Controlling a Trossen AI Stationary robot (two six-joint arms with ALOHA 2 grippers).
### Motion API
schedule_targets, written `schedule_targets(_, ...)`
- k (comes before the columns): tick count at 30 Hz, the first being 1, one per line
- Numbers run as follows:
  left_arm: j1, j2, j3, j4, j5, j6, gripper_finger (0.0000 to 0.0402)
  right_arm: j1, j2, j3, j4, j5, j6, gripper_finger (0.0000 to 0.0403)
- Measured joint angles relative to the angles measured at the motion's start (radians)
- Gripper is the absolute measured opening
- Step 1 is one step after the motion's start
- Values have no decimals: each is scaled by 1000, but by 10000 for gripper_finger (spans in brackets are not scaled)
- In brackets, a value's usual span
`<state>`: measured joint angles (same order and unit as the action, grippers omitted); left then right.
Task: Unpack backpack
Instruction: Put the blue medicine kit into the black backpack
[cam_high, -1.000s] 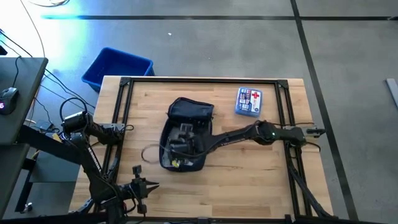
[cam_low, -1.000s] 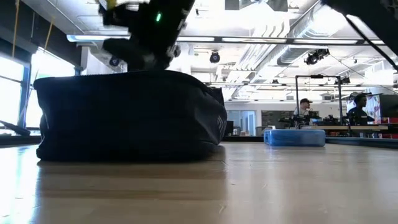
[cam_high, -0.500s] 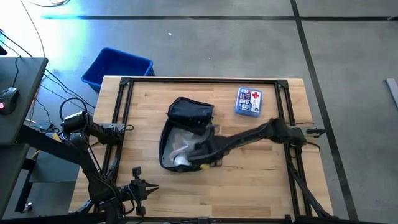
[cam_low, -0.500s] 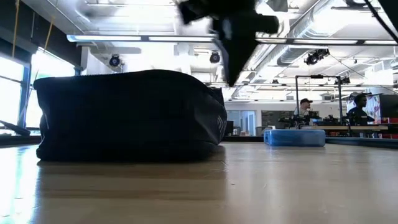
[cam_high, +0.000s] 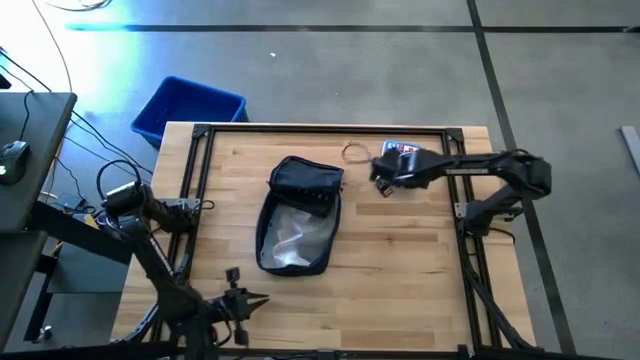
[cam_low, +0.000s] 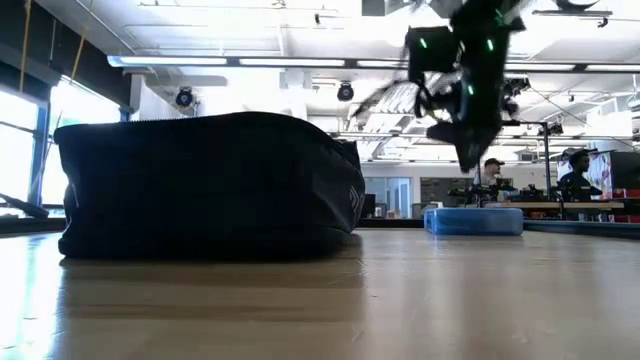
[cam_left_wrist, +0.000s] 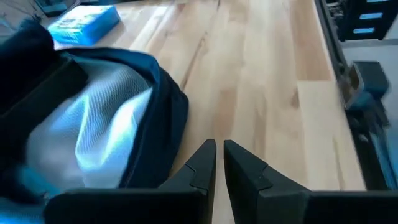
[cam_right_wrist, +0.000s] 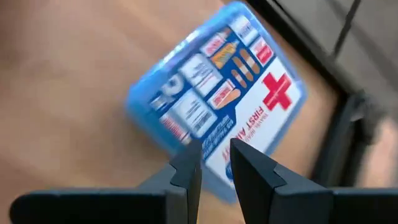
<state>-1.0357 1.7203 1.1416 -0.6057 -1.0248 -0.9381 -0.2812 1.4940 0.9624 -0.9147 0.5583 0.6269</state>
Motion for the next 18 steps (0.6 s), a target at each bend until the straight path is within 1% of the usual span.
schedule_targets(2, 57, -1, 0, 44, 52, 61, 13, -52, -23, -87, 116, -20, -3, 68)
schedule_targets(4, 125, -1, 0, 90, 107, 153, 13, -78, -27, -146, 188, -43, -4, 68)
schedule_targets(6, 195, -1, 0, 144, 157, 263, 13, -82, -24, -188, 223, -73, -7, 68)
schedule_targets(8, 268, -1, 0, 213, 212, 379, 13, -61, -26, -208, 247, -102, -16, 68)
schedule_targets(10, 342, -1, 0, 290, 270, 497, 13, -16, -29, -216, 241, -153, 3, 66)
schedule_targets(12, 408, -1, 0, 370, 313, 604, 13, 55, -32, -215, 232, -213, 28, 61)
schedule_targets(14, 463, -1, 0, 439, 355, 665, 13, 136, -42, -207, 226, -299, 65, 54)
schedule_targets(16, 507, -1, 0, 499, 420, 699, 13, 228, -58, -189, 217, -374, 114, 47)
schedule_targets(18, 539, -1, 0, 559, 499, 733, 13, 330, -75, -167, 206, -396, 167, 41)
